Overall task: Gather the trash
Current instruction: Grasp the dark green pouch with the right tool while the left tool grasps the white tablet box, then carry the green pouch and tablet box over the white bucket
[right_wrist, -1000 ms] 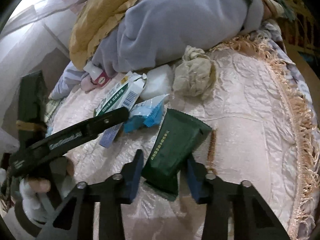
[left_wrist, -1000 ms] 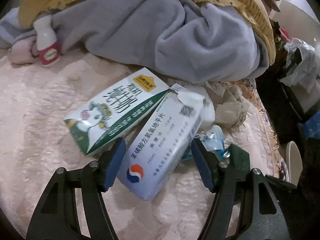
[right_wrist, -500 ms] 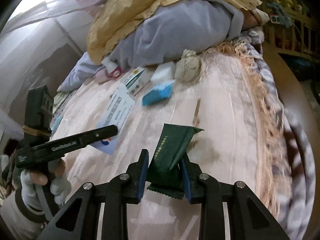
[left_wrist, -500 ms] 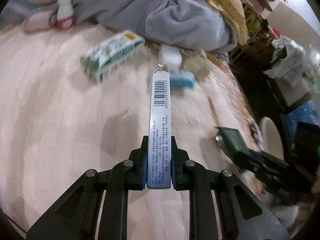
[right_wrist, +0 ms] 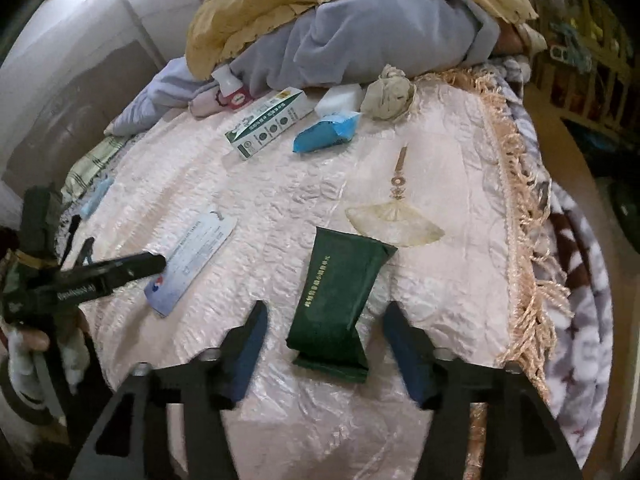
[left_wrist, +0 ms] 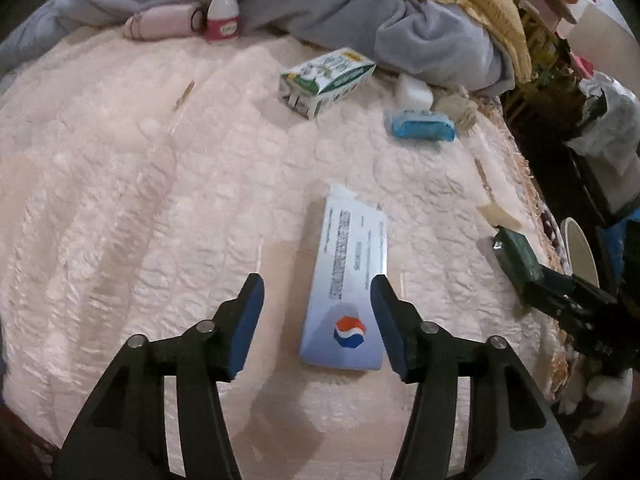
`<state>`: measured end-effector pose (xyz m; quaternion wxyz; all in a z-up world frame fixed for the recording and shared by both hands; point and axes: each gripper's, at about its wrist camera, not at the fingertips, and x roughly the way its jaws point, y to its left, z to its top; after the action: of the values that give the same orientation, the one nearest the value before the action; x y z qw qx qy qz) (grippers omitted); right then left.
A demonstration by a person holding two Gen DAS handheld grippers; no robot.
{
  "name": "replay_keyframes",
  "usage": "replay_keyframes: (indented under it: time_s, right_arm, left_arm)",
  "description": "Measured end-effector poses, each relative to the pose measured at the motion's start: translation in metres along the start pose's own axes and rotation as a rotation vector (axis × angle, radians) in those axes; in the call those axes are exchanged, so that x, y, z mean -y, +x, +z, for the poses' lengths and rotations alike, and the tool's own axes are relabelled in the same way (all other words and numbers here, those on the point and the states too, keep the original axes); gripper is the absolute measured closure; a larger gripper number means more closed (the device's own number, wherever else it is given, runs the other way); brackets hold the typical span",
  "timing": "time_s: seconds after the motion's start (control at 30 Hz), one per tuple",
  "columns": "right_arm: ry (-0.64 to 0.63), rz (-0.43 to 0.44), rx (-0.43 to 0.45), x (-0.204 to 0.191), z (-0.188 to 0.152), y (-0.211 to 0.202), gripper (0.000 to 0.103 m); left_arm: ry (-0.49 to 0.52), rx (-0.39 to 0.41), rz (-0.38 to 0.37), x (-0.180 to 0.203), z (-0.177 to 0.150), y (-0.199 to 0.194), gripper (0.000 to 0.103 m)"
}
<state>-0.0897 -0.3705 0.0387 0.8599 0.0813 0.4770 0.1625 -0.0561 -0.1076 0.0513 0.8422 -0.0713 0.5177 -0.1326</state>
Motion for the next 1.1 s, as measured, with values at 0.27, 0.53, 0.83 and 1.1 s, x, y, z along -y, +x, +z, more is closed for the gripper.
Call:
replay_keyframes:
  time_s: [0.27, 0.53, 0.83, 1.1]
  right_arm:
    - [0.026, -0.003, 0.046, 0.0, 0.004, 0.008, 0.048]
    - [-0.002, 0.004, 0.073, -0.003, -0.003, 0.0, 0.073]
    - [0.001, 0.053, 0.152, -0.005, -0.01, -0.045, 0.073]
    - [0.033, 0.03, 0.22, 0.009, -0.018, -0.083, 0.073]
  left_arm:
    - [0.148, -0.067, 0.084, 0.039, 0.001, 0.039, 0.047]
    - [0.08, -0.03, -0.022, 0.042, 0.001, 0.032, 0.059]
    - [0.147, 0.071, -0.079, 0.09, -0.004, -0.005, 0.059]
    - [0.178, 0.107, -0.105, 0.127, -0.005, -0.016, 0.059]
